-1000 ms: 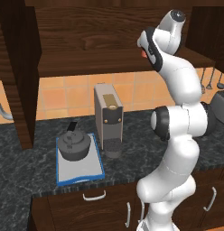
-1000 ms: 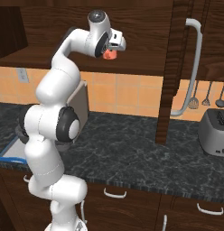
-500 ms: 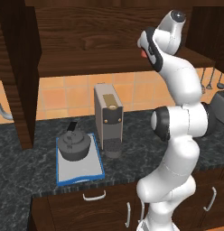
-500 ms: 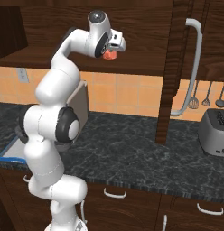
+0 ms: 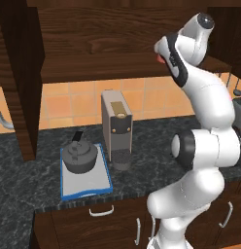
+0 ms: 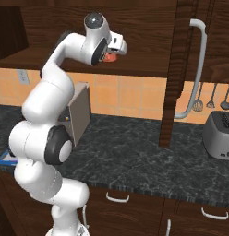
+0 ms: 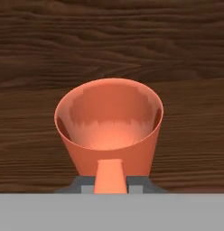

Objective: Pick the kettle from the counter and place it on the tray. Then pick the mug from the cabinet and place it on the tray. Then close the cabinet doors.

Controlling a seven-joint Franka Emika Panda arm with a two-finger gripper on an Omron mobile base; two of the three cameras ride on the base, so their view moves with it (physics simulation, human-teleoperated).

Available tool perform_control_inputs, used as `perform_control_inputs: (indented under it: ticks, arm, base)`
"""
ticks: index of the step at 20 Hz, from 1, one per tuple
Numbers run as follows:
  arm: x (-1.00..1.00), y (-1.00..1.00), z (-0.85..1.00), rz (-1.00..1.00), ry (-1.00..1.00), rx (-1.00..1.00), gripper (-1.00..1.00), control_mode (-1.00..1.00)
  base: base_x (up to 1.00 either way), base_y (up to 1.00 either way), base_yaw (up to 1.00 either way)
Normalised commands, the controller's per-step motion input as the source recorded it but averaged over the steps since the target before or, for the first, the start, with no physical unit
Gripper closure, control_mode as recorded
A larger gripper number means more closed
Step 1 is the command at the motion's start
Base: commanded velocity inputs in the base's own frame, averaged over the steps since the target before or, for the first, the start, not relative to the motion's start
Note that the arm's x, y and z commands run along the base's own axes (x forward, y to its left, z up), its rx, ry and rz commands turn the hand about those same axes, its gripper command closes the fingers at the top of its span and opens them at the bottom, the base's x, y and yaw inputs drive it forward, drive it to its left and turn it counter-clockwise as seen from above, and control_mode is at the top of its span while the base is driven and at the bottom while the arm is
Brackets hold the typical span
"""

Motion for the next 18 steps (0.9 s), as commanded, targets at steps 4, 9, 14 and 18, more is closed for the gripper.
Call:
perform_control_inputs:
  ticks: [4,9,14,18]
  arm:
    - [-1.0,0.0,0.0,0.0,-0.21,0.0,1.0,-1.0]
    - [-1.0,0.03,0.0,0.15,-0.08,0.0,1.0,-1.0]
    - [-0.91,0.4,0.0,0.7,0.01,-0.04,1.0,-1.0]
    - [-0.58,0.7,-0.22,0.91,0.0,-0.07,1.0,-1.0]
  base:
    - [0.0,0.0,0.0]
    - [0.0,0.0,0.0]
    - [0.0,0.0,0.0]
    - [0.0,0.0,0.0]
